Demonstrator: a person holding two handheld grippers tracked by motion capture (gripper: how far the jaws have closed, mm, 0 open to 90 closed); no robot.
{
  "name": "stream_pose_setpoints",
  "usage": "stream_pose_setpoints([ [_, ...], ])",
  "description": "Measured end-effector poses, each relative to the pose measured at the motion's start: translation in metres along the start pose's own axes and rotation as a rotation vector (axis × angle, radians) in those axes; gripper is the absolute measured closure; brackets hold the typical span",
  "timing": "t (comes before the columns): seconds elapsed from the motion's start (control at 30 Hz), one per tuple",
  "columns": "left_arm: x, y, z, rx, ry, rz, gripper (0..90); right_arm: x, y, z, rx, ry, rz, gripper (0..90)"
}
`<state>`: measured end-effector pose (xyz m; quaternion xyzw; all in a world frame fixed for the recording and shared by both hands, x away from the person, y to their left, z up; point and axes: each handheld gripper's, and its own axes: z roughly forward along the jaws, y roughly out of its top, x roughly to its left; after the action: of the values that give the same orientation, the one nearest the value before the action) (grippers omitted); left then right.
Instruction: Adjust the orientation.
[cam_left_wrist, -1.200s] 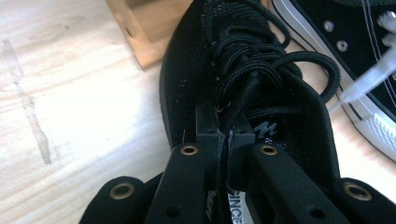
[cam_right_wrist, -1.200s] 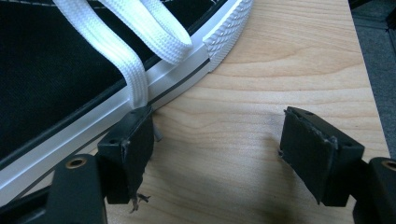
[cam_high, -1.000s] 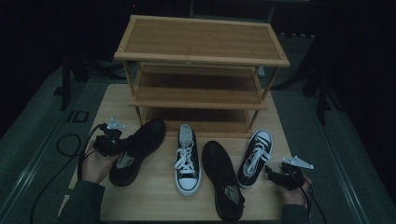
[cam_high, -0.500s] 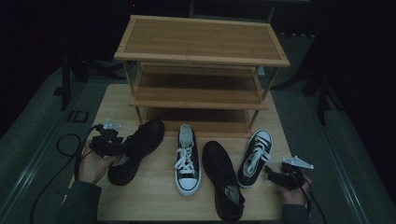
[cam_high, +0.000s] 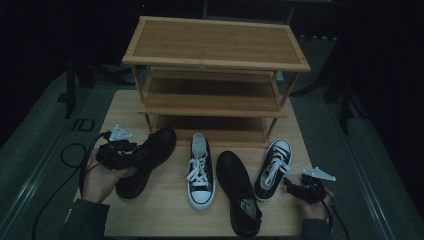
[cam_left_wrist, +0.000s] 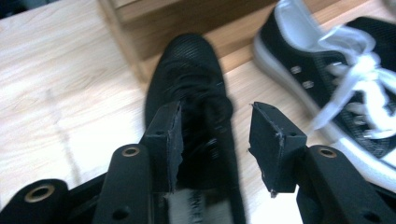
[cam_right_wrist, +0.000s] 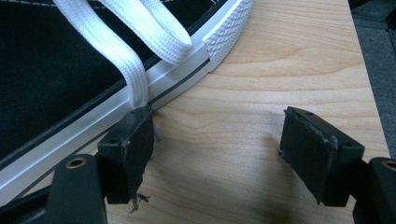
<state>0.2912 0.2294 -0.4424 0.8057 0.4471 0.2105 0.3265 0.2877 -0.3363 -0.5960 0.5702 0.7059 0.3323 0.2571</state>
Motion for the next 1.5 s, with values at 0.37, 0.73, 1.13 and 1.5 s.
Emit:
stream_pose_setpoints([
  [0.37,-0.038,0.006,0.017,0.036,-0.037,0.077,64.9,0.000,0.000,0.000,0.000,0.000,0.000,25.5],
  [0.73,-0.081,0.003,0.055,0.079,-0.071,0.149,77.0,0.000,0.000,0.000,0.000,0.000,0.000,25.4],
  [1.13,-0.089,0.001,0.104,0.141,-0.044,0.167,90.0,0.000,0.000,0.000,0.000,0.001,-0.001,25.3],
  [1.5,-0.086,0.006,0.139,0.175,-0.045,0.186,90.0,0.000,0.000,0.000,0.000,0.002,-0.001,25.2],
])
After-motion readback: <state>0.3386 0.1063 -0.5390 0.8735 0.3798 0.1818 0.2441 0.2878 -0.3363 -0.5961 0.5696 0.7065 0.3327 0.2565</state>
